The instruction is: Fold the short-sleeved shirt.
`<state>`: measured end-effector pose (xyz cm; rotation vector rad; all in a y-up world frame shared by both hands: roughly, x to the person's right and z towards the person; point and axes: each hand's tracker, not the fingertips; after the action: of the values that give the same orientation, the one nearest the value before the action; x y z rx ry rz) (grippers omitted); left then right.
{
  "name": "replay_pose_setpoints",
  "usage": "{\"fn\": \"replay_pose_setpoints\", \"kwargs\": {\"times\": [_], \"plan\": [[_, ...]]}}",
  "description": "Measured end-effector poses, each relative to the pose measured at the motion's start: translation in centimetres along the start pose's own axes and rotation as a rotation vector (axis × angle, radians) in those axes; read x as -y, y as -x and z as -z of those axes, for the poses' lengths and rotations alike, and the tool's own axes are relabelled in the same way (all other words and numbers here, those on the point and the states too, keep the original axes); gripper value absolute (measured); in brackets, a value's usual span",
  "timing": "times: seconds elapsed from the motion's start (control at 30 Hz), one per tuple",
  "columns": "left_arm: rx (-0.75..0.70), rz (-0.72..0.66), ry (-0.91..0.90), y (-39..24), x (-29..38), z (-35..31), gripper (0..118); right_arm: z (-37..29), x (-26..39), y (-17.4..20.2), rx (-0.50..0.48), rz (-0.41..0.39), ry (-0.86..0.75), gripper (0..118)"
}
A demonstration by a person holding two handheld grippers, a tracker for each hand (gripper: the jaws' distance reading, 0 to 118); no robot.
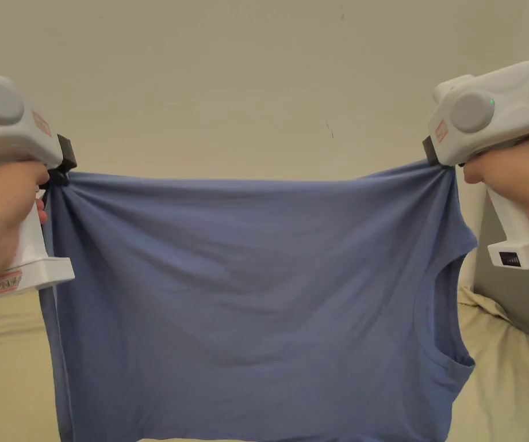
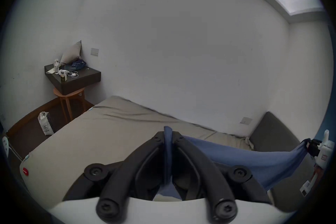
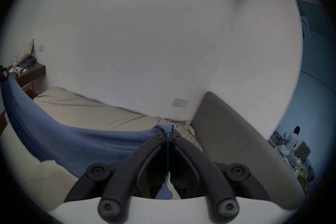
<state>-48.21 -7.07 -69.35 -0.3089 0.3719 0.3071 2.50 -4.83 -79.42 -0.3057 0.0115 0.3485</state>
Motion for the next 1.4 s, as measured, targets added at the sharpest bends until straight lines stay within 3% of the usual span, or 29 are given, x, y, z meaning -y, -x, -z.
{"fn": "replay_pose_setpoints", "kwargs": {"times": [0.2,0.4,0.63,0.7,0.83,0.9,1.13,1.27,1.4], "plan": [[-0.013,-0.013,0.201,2.4,10.4,7.0,3,6.7,10.3,5.9,-0.123,-0.042,0.151,4],[-0.022,-0.049,0.373,5.0,21.4,11.5,3,10.8,20.9,11.1,-0.224,-0.027,0.287,4],[-0.037,-0.077,0.470,8.3,29.1,11.5,3,11.0,27.2,12.4,-0.305,0.025,0.347,4],[-0.006,-0.092,0.464,9.4,30.3,9.8,3,10.0,28.5,11.7,-0.349,0.067,0.345,4],[0.077,-0.052,0.441,11.6,31.9,4.2,3,4.7,31.6,10.3,-0.361,0.025,0.322,4],[0.126,-0.016,0.465,13.0,32.4,1.5,3,1.7,33.1,8.9,-0.384,0.042,0.302,4],[0.179,-0.008,0.468,16.8,34.1,-8.8,3,-9.4,38.1,5.1,-0.468,0.195,0.308,4],[0.240,0.126,0.604,17.9,36.0,-13.1,3,-15.3,42.2,4.6,-0.487,0.136,0.366,4],[0.213,0.181,0.637,19.6,38.6,-17.0,3,-19.5,47.2,4.3,-0.486,0.161,0.484,4]]}}
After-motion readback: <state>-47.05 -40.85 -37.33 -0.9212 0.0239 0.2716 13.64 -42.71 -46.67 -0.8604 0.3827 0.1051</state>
